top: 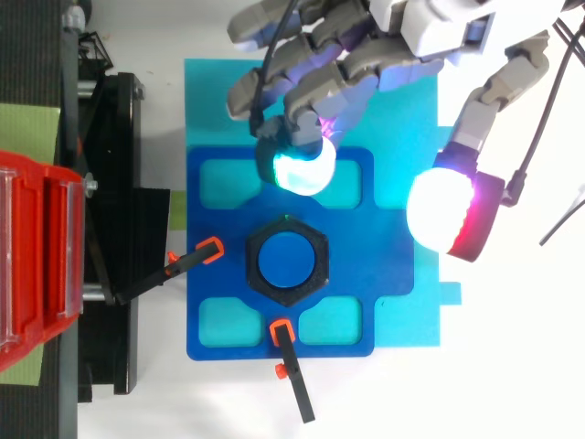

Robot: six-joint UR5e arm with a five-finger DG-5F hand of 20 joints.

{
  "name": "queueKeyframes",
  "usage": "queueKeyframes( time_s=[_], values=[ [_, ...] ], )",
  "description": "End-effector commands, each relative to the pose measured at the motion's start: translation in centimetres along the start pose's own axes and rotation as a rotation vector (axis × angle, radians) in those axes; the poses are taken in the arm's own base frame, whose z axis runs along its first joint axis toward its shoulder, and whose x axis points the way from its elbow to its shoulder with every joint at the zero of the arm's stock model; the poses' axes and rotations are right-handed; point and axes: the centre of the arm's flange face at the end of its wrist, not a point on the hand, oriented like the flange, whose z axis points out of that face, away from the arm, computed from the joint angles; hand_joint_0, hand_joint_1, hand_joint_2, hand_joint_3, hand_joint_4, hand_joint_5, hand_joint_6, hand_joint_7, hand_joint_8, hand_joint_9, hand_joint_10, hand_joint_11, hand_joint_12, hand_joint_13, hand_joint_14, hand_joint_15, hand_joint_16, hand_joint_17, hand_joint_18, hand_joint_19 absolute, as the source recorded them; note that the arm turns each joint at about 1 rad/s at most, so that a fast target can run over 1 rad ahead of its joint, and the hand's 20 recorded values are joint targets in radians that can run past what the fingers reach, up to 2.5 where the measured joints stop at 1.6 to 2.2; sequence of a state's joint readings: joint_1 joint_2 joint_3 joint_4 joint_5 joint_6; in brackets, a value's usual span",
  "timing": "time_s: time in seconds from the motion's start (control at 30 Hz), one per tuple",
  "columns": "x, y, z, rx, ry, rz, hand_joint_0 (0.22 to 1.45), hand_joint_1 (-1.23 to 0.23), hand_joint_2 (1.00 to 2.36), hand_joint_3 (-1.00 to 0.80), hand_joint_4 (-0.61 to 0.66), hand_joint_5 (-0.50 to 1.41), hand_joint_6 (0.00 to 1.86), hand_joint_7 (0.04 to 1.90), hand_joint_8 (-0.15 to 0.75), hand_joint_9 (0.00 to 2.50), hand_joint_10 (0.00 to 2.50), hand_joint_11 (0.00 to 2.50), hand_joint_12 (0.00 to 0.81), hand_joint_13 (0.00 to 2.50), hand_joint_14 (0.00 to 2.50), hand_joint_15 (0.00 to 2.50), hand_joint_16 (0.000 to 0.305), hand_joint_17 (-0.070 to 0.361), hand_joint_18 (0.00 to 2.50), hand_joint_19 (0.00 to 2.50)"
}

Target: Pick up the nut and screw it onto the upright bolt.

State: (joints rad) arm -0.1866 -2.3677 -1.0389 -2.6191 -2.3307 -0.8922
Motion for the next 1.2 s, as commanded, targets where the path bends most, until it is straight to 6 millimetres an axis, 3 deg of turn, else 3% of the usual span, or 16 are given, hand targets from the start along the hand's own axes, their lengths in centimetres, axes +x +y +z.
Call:
queueKeyframes(
  time_s=[0.0, 0.2, 0.53, 0.87, 1.17],
  values=[
    [-1.4, 0.3, 0.5, -0.016, -0.012, -0.019, 0.46, -0.31, 1.00, -0.50, 0.28, -0.08, 0.50, 0.86, 0.209, 0.78, 0.00, 0.00, 0.312, 0.33, 0.00, 0.00, 0.034, 0.077, 0.03, 0.00],
    [-2.1, 1.0, 2.0, -0.038, -0.042, -0.038, 0.45, -0.30, 1.00, -0.50, 0.23, -0.13, 0.50, 0.69, 0.212, 0.64, 0.00, 0.00, 0.329, 0.25, 0.00, 0.00, 0.038, 0.087, 0.00, 0.00],
    [1.4, 1.5, 3.7, -0.041, -0.086, -0.020, 0.44, -0.26, 1.00, -0.50, 0.17, -0.18, 0.50, 0.61, 0.218, 0.46, 0.00, 0.00, 0.347, 0.14, 0.00, 0.00, 0.043, 0.096, 0.00, 0.00],
    [3.3, 1.7, 4.3, -0.012, -0.094, -0.006, 0.43, -0.29, 1.00, -0.50, 0.13, -0.22, 0.50, 0.58, 0.209, 0.26, 0.00, 0.00, 0.360, 0.07, 0.00, 0.00, 0.047, 0.105, 0.00, 0.00],
    [5.2, 0.3, 4.3, -0.007, -0.088, -0.002, 0.43, -0.27, 1.00, -0.50, 0.13, -0.22, 0.50, 0.58, 0.213, 0.25, 0.00, 0.00, 0.362, 0.06, 0.00, 0.00, 0.047, 0.105, 0.00, 0.00]
  ],
)
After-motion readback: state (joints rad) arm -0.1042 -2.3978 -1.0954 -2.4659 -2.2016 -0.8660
